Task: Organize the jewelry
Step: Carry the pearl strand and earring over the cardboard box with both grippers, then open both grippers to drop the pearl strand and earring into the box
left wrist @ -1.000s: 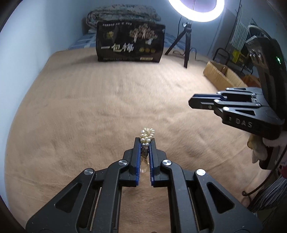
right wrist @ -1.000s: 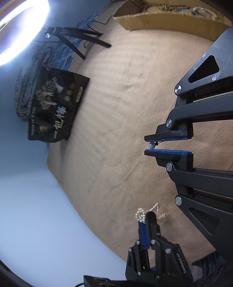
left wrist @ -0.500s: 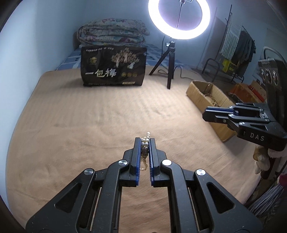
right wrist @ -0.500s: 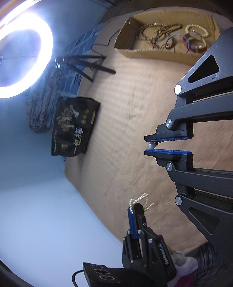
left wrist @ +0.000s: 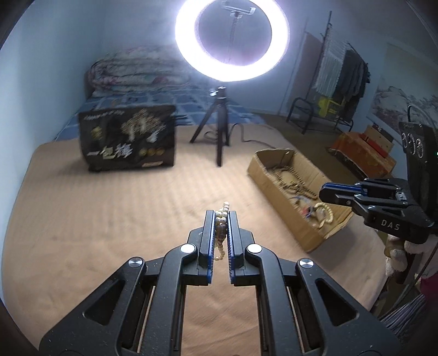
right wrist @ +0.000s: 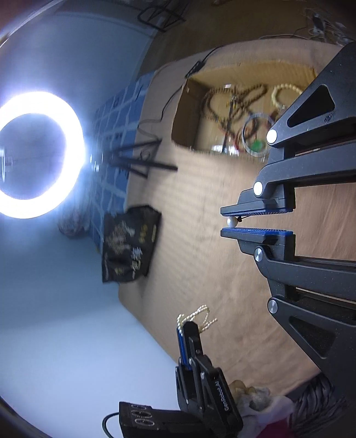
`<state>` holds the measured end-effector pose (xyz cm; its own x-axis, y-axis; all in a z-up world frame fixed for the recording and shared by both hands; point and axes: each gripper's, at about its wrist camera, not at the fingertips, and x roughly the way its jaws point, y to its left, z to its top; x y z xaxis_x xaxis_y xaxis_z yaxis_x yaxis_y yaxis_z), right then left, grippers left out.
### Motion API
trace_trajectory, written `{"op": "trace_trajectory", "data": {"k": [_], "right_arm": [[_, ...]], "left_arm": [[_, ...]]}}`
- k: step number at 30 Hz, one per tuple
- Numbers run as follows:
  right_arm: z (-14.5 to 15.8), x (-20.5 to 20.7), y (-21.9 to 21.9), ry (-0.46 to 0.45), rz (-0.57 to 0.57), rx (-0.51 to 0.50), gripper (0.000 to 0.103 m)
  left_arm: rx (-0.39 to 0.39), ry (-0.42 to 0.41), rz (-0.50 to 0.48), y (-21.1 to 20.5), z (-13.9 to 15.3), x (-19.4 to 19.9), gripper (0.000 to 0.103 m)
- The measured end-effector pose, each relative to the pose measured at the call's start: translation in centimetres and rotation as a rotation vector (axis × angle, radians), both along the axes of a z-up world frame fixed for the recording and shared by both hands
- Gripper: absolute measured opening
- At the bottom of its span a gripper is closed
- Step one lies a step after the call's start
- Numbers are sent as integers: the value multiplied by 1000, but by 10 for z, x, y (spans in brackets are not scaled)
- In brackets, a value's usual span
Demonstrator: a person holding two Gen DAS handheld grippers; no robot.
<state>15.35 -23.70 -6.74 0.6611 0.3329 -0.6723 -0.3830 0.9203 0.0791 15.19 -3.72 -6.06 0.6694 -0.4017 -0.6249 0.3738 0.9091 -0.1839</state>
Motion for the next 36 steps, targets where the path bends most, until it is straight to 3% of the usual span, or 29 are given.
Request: {"op": "trace_trajectory", "data": {"k": [16,36], "right_arm": [[-11,11,-103,14,-209,6,7],[-41,26,-144,90,-254,26,7]], "left_arm": [[-30,-21,-107,-104,16,43,6],[-44,42,-138,-193,-18,101,6]]}}
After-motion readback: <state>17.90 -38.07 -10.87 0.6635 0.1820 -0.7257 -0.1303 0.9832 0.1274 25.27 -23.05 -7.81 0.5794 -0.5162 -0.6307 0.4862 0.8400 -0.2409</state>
